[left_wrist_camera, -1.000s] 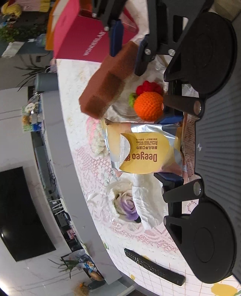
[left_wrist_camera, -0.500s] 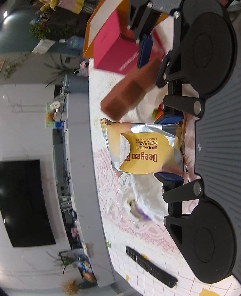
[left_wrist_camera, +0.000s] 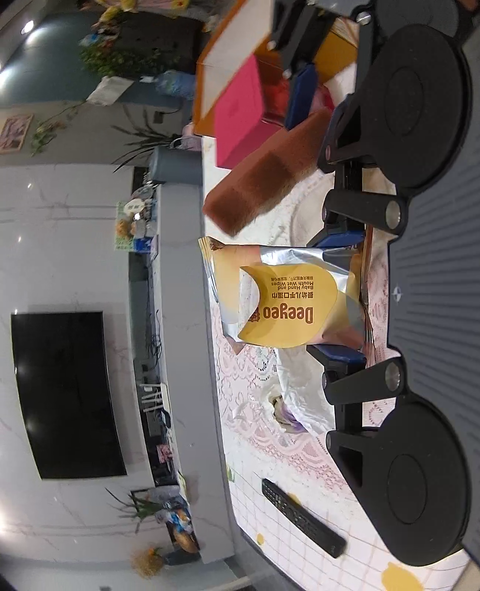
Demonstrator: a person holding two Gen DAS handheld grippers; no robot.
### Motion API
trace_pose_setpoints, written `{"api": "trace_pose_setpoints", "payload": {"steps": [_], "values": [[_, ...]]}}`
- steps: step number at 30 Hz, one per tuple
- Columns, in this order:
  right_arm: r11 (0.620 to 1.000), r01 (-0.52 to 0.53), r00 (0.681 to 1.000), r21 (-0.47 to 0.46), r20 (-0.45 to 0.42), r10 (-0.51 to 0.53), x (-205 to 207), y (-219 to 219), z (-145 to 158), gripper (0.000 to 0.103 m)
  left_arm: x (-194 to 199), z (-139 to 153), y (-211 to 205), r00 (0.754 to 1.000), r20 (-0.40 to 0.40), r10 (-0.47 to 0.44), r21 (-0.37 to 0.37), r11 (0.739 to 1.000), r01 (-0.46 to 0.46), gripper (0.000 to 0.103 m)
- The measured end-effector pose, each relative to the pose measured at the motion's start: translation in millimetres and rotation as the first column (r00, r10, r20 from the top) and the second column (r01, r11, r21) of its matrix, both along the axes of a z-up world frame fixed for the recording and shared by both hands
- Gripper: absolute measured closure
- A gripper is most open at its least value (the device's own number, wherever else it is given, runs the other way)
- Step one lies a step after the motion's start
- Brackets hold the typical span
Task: Organize soft objects
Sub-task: 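Carry the snack packet and sponge into the orange shoebox and release both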
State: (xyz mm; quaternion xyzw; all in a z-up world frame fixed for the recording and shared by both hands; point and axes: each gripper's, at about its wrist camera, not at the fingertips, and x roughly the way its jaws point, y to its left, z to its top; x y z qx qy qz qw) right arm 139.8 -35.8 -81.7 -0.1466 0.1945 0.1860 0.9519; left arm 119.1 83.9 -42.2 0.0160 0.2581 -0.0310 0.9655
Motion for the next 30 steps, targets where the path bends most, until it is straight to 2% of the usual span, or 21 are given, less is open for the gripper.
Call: {"api": "trace_pose_setpoints", "payload": {"steps": [4,8,15,20,26,30], "values": [[0.996,0.031,0.999,0.079,-0.011,-0.030,-20,-20,14,0.065,-16,11,-14,1.000,0.027,-0.014,-0.025,1.000,0.015,0.045],[0.988,0.067,0.998,0.141,-0.002,-0.067,-42,-44,32,0.065,-26,23,-36,0.996,0.048,-0.070,-0.031,0.997,0.072,0.045],[0.961,0.180,0.981,0.211,0.030,-0.190,-66,-104,59,0.065,-19,46,-87,0.981,0.048,-0.186,-0.040,0.981,0.188,0.045],[0.934,0.267,0.961,0.237,0.008,-0.277,-63,-157,70,0.065,-4,58,-132,0.962,0.031,-0.272,-0.019,0.962,0.273,0.045],[0.904,0.348,0.937,0.248,-0.047,-0.347,-42,-219,78,0.065,30,67,-183,0.923,-0.053,-0.380,-0.069,0.924,0.376,0.045],[0.892,0.378,0.926,0.247,-0.096,-0.365,-16,-253,81,0.065,56,69,-216,0.903,-0.094,-0.418,-0.050,0.908,0.415,0.045]]}}
